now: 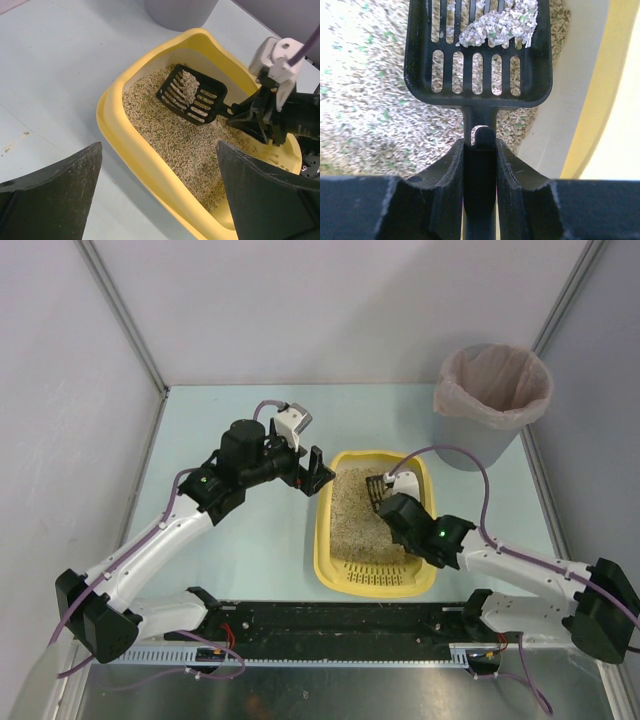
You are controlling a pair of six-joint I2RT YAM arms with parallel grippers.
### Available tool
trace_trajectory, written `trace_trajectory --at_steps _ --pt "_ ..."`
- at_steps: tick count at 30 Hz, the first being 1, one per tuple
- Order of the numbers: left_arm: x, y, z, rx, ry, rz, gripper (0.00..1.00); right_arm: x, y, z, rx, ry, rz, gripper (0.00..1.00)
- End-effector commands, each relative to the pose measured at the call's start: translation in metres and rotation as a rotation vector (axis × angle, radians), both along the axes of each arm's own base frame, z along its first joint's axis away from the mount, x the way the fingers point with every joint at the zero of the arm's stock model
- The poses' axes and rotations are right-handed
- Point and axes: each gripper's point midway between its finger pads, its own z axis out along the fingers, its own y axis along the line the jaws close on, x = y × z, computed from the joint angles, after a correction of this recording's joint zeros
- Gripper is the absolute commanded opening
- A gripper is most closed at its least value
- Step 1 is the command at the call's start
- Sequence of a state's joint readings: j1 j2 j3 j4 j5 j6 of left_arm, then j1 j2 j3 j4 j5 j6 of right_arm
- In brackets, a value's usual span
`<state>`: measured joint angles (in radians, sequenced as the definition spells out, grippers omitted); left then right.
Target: Clean the litter box
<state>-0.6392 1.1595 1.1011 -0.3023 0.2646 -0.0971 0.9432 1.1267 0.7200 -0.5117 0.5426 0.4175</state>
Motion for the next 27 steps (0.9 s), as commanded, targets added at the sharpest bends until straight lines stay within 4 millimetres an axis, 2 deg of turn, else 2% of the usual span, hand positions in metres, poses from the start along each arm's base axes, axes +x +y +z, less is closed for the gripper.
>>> trace_trajectory --at_steps 1,2,3,4,7,9,13,15,17,21,27 --pt "0.001 -0.001 0.012 -0.024 -0.031 0.007 1.00 -0.004 0.035 0.015 0.102 -0.032 0.075 0.00" --pt "0.002 -0.001 0.011 -0.022 -0.028 0.009 1.00 -0.006 0.037 0.009 0.068 -0.020 0.087 0.00" --pt "0.002 -0.002 0.010 -0.021 -0.025 0.008 1.00 -0.004 0.042 0.015 0.056 -0.018 0.084 0.00" --pt "0.003 -0.002 0.008 -0.020 -0.021 0.010 1.00 -0.005 0.031 0.006 -0.033 0.014 0.058 0.00" --pt "0.003 -0.002 0.009 -0.022 -0.021 0.009 1.00 0.001 0.025 0.024 -0.065 -0.019 0.044 0.00" --pt "0.002 -0.002 0.009 -0.023 -0.020 0.009 1.00 0.003 0.021 0.035 -0.015 -0.038 0.021 0.00" --pt "0.002 -0.001 0.010 -0.023 -0.024 0.010 1.00 -0.002 0.018 0.029 0.042 -0.003 0.012 0.00" --pt "0.002 -0.001 0.010 -0.023 -0.024 0.010 1.00 -0.004 0.018 0.032 0.051 -0.003 0.011 0.00" --pt "0.002 -0.001 0.011 -0.025 -0.024 0.011 0.99 -0.005 0.015 0.039 0.055 -0.003 0.001 0.00" --pt "0.002 0.000 0.012 -0.025 -0.031 0.017 1.00 -0.007 0.005 0.066 0.076 -0.037 -0.016 0.00" --pt "0.012 0.010 0.009 0.001 -0.048 0.090 1.00 -0.014 -0.008 0.088 0.082 -0.012 -0.055 0.00"
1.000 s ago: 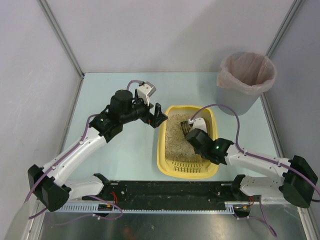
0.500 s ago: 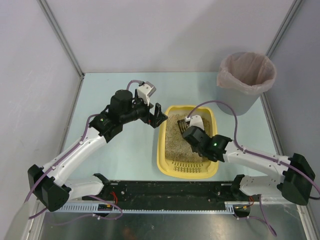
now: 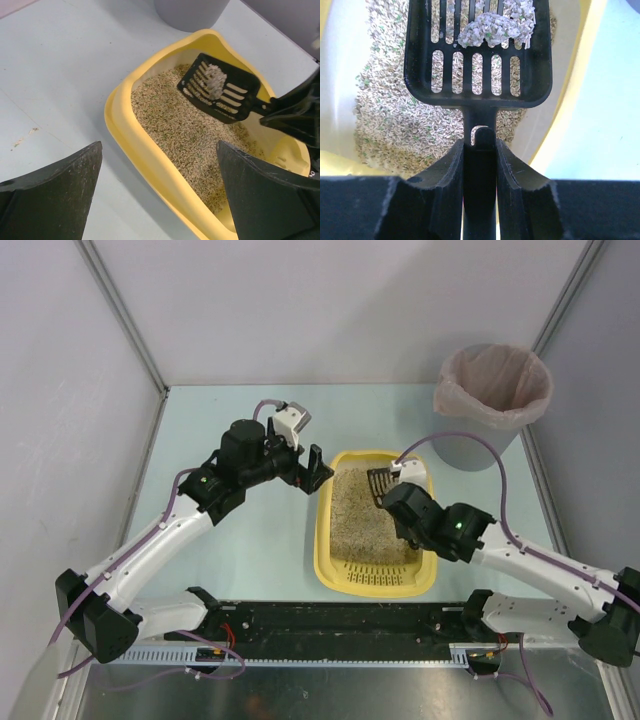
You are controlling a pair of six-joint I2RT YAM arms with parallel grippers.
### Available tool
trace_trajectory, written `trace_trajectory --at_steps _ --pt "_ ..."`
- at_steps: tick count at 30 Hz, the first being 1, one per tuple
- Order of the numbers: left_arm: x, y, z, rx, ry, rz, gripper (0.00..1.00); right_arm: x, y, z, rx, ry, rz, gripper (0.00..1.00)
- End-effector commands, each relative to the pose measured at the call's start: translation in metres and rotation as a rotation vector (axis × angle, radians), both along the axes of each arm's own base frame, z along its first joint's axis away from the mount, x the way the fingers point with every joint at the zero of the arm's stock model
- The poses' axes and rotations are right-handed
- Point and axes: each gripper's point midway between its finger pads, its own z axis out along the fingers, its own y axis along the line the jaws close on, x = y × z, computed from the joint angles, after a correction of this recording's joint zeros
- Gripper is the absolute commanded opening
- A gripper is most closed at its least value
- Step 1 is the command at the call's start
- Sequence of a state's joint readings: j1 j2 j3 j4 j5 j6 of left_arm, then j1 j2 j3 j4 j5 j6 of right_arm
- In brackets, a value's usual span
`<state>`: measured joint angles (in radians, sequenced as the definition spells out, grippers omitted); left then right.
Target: Clean the litter box
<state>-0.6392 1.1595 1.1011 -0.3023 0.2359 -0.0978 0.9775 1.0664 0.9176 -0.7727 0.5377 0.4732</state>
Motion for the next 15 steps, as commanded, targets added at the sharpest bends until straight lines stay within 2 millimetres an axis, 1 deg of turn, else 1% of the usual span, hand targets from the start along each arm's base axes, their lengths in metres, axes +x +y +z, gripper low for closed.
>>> trace_trajectory --at_steps 1,3,4,6,7,10,11,12,13,14,15 --pt "0.010 0.009 0.009 0.001 -0.047 0.077 1.00 -0.002 -0.010 0.035 0.040 -0.020 -0.059 0.00" --pt "0.014 0.014 0.008 0.017 -0.059 0.104 1.00 -0.001 -0.010 0.043 0.054 -0.018 -0.061 0.00" --pt "0.015 0.015 0.009 0.019 -0.065 0.112 1.00 0.002 -0.009 0.054 0.074 -0.028 -0.067 0.00" --pt "0.019 0.020 0.006 0.036 -0.073 0.139 1.00 0.006 -0.010 0.064 0.079 -0.034 -0.070 0.00" --pt "0.020 0.021 0.006 0.041 -0.075 0.147 1.00 0.010 -0.013 0.073 0.082 -0.041 -0.082 0.00" --pt "0.023 0.023 0.003 0.053 -0.077 0.163 1.00 0.017 -0.018 0.083 0.055 -0.039 -0.093 0.00" --pt "0.023 0.023 0.002 0.056 -0.075 0.164 1.00 0.024 -0.022 0.095 0.073 -0.054 -0.114 0.00" --pt "0.023 0.024 0.002 0.055 -0.075 0.168 1.00 0.027 -0.022 0.097 0.072 -0.051 -0.114 0.00" --pt "0.023 0.024 0.001 0.056 -0.071 0.167 1.00 0.030 -0.024 0.103 0.072 -0.058 -0.111 0.00" --pt "0.023 0.023 0.001 0.053 -0.069 0.165 1.00 0.038 -0.030 0.112 0.088 -0.071 -0.136 0.00" --pt "0.022 0.022 0.001 0.052 -0.067 0.159 1.00 0.040 -0.029 0.115 0.099 -0.062 -0.131 0.00"
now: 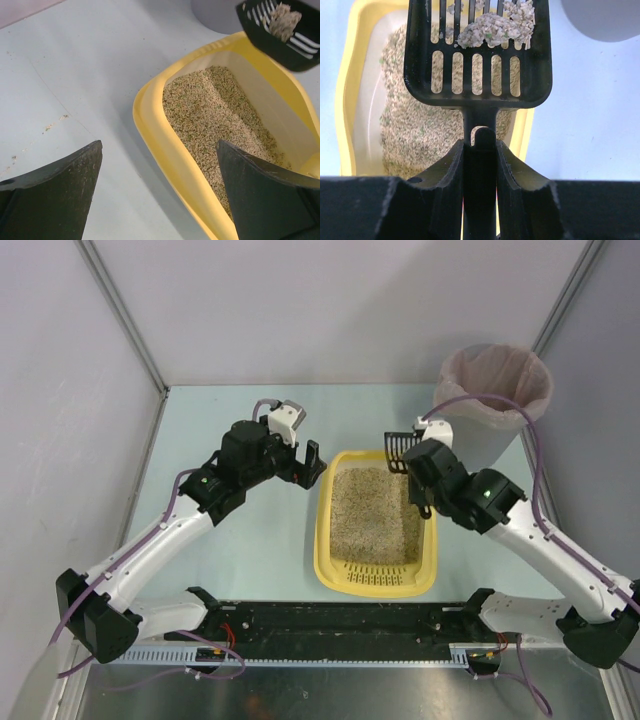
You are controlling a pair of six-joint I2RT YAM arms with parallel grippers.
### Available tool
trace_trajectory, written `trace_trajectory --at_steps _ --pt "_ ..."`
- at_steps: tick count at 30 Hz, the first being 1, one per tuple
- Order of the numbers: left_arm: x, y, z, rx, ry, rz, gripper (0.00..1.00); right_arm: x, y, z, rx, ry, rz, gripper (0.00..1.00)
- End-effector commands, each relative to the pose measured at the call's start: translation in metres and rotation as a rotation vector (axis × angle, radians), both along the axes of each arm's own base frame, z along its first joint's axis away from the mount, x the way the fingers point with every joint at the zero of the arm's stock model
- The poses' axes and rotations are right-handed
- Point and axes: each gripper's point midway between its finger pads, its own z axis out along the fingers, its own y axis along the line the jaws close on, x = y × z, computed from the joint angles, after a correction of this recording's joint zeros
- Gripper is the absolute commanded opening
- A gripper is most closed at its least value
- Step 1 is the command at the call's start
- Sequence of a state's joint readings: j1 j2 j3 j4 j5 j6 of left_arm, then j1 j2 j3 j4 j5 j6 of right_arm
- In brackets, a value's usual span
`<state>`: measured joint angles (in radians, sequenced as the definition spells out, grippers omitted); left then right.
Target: Clean the litter box
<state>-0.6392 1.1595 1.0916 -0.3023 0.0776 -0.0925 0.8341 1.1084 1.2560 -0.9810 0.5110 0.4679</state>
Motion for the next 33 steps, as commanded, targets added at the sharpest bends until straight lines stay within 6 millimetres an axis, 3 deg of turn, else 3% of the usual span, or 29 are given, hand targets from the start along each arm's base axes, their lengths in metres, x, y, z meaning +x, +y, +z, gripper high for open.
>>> trace_trajectory --at_steps 1,5,8,18,19,26,32,33 --pt "0.002 0.002 0.006 0.000 -0.034 0.011 1.00 0.017 -0.012 0.032 0.013 -0.028 -0.007 0.00" --pt "0.002 0.002 0.008 -0.005 -0.038 0.008 1.00 0.032 -0.023 0.052 0.019 -0.053 -0.036 0.00" --pt "0.001 0.001 0.008 -0.006 -0.035 0.004 1.00 0.043 -0.026 0.055 0.013 -0.043 -0.030 0.00" --pt "0.000 0.000 0.008 -0.009 -0.035 -0.006 1.00 0.103 -0.048 0.095 0.076 -0.108 -0.067 0.00" --pt "0.000 -0.001 0.008 -0.010 -0.035 -0.009 1.00 0.111 -0.058 0.108 0.093 -0.142 -0.090 0.00" --pt "-0.002 -0.006 0.004 -0.017 -0.011 -0.031 1.00 0.157 -0.082 0.145 0.343 -0.244 -0.075 0.00" --pt "-0.002 -0.007 0.003 -0.018 -0.008 -0.035 1.00 0.182 -0.100 0.157 0.648 -0.259 -0.065 0.00" --pt "-0.002 -0.007 0.003 -0.018 -0.006 -0.033 1.00 0.184 -0.105 0.148 0.690 -0.240 -0.080 0.00"
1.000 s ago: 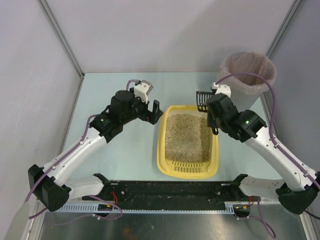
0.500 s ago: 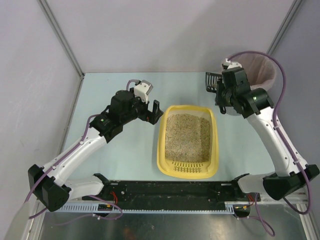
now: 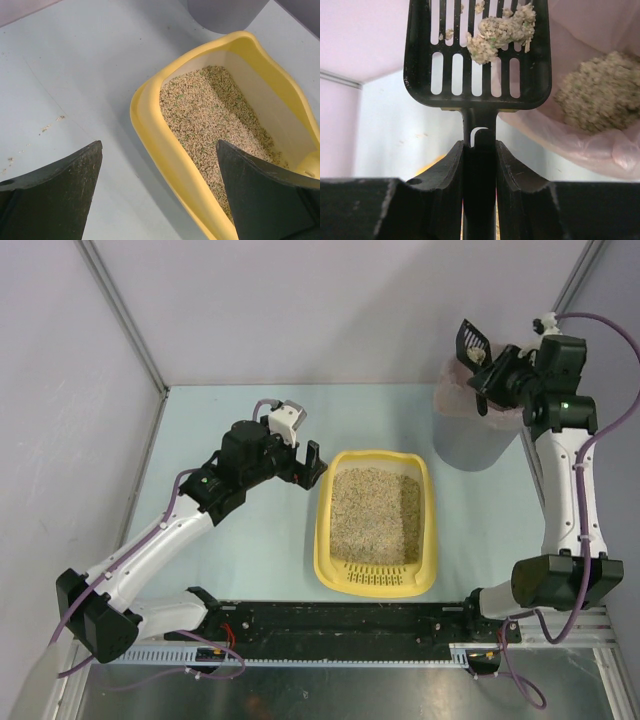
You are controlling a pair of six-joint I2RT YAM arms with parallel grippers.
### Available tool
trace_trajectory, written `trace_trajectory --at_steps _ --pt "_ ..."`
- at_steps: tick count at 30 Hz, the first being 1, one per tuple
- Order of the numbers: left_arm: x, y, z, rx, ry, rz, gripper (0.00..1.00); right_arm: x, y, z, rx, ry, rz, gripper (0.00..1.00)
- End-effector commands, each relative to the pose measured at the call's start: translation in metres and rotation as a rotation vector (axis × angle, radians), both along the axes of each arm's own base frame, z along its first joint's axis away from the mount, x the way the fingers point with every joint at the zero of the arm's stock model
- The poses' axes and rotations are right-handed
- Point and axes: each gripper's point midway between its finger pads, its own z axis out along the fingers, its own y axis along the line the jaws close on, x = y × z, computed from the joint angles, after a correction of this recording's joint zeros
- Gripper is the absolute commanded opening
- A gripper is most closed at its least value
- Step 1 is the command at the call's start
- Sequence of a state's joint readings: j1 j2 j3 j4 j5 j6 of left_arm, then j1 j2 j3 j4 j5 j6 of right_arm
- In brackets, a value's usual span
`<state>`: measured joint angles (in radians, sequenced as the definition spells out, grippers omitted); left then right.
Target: Clean the litter box
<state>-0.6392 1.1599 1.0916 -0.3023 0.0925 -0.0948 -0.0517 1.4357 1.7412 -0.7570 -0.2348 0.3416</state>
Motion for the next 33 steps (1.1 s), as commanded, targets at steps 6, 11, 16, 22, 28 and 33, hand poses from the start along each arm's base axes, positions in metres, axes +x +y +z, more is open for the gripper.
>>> trace_trajectory --at_steps 6,11,16,22,28,33 --pt "-0.001 -0.006 0.001 -0.013 -0.005 -0.028 1.00 0.013 -0.019 0.041 0.554 -0.158 0.089 0.00" --pt "-0.002 -0.009 0.003 -0.024 -0.002 -0.041 1.00 0.011 -0.032 0.044 0.743 -0.143 0.093 0.00" --pt "-0.004 -0.010 0.005 -0.033 0.002 -0.050 1.00 0.007 -0.054 0.046 0.909 -0.135 0.052 0.00" --pt "-0.008 -0.012 0.010 -0.049 -0.002 -0.063 1.00 0.009 -0.061 0.032 1.179 -0.112 0.035 0.00" --pt "-0.008 -0.009 0.014 -0.051 -0.015 -0.055 1.00 0.008 -0.068 -0.005 1.357 -0.089 -0.014 0.00" --pt "-0.008 -0.010 0.016 -0.054 -0.016 -0.059 1.00 0.005 -0.070 0.001 1.375 -0.109 -0.010 0.00"
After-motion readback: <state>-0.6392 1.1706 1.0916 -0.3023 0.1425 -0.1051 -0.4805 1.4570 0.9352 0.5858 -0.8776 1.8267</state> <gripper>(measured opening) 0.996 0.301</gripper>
